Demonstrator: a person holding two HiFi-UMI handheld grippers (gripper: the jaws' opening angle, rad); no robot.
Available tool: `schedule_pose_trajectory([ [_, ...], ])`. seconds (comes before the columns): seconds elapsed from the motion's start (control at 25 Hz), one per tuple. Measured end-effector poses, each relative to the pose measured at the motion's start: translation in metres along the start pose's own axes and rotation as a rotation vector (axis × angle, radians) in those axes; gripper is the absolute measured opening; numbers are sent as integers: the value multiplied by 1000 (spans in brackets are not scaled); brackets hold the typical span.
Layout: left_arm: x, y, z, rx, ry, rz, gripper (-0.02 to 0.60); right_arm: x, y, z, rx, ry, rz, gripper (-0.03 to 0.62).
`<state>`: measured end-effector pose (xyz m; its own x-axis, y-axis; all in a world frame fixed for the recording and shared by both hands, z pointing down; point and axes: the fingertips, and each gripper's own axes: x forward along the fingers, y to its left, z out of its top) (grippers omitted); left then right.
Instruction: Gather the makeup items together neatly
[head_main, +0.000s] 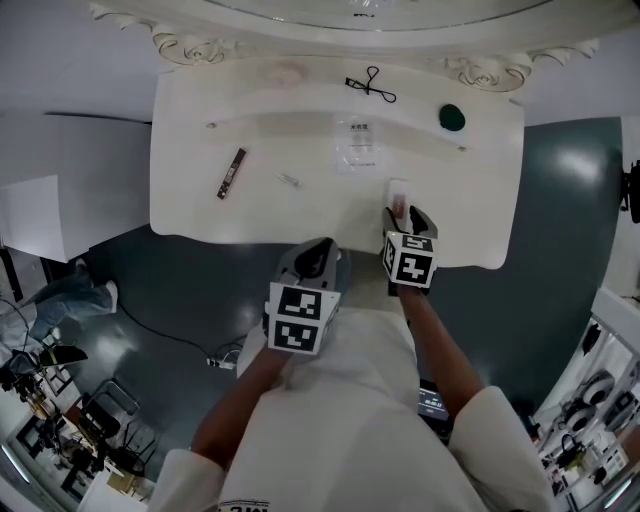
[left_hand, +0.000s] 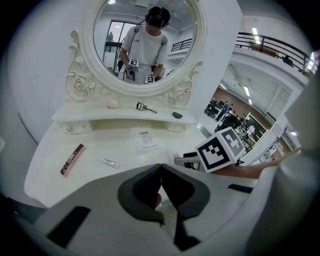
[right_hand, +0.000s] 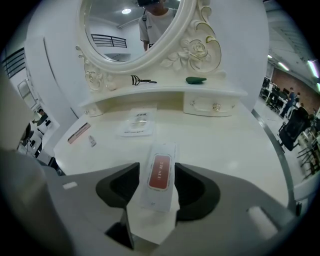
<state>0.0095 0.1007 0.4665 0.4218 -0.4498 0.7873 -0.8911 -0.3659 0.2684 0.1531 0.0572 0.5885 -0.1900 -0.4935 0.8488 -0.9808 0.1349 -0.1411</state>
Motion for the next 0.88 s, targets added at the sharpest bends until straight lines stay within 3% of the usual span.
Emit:
schedule_pose_trajectory([
  [0.48, -11, 18, -2, -1, -21, -14, 11, -12, 40, 20, -96, -72, 21, 129],
  [0.88, -22, 44, -7, -3, -35, -15, 9, -13, 79, 36, -227, -115, 27, 117],
])
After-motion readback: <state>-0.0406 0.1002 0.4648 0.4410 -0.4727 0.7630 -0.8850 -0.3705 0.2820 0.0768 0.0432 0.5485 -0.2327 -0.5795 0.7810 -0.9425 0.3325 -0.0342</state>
